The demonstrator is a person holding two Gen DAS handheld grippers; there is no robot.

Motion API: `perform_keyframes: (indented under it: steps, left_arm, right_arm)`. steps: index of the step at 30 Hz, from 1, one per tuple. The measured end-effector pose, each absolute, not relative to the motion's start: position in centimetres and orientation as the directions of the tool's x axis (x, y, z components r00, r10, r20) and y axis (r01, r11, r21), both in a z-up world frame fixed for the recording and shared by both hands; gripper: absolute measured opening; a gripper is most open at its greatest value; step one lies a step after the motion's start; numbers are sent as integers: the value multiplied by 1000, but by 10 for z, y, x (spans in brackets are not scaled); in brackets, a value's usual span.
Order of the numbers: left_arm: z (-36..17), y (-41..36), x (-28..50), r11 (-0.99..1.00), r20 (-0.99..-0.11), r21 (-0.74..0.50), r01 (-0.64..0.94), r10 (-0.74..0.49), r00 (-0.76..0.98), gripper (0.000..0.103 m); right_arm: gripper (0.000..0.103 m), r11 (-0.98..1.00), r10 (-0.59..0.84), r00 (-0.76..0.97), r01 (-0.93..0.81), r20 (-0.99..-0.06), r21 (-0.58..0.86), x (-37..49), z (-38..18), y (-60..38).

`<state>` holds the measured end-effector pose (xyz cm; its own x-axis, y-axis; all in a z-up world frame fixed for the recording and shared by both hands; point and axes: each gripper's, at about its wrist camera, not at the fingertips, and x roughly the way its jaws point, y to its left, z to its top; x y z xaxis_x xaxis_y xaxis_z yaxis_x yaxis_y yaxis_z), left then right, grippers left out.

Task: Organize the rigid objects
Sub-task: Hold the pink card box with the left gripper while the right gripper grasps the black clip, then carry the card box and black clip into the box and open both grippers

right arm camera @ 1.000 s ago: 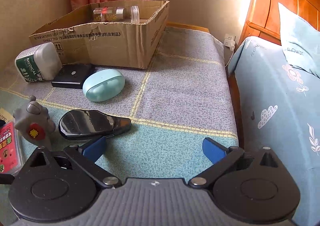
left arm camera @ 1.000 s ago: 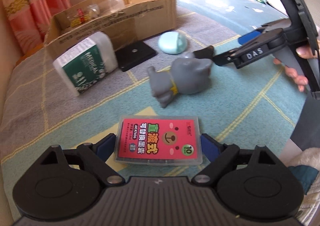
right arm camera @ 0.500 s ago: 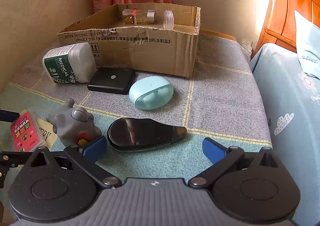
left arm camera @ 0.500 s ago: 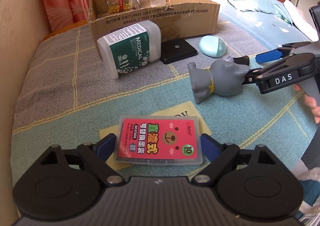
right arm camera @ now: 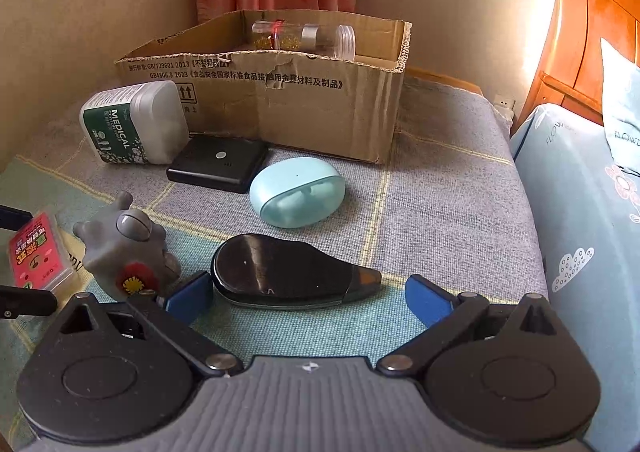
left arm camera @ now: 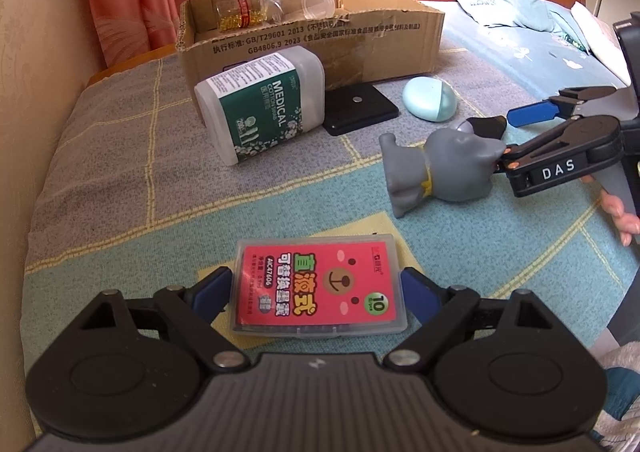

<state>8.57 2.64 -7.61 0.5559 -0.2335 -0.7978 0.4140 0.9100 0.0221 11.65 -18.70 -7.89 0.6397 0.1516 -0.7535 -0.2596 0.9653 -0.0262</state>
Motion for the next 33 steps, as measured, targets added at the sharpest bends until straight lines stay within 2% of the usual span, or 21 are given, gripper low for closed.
perform_keyframes:
  steps: [9, 12, 25, 33]
  left_arm:
    - [-75, 21, 90, 909, -800, 39, 416, -221, 558, 90]
    - [-75, 21, 90, 907, -800, 39, 420, -224, 557, 90]
    - [-67, 25, 97, 904, -817, 24, 427, -228, 529, 89]
    - [-40, 35, 110, 915, -808, -3, 404, -240, 538, 89]
  right_arm:
    - [103, 986, 94, 667, -167, -739, -26, 113, -81, -178]
    - [93, 982, 105, 680, -185, -725, -31, 111, -78, -178]
    - [92, 965, 129, 663, -254, -738, -59, 110, -61, -184]
    - [92, 952, 173, 700, -299, -692, -65, 123, -16, -191]
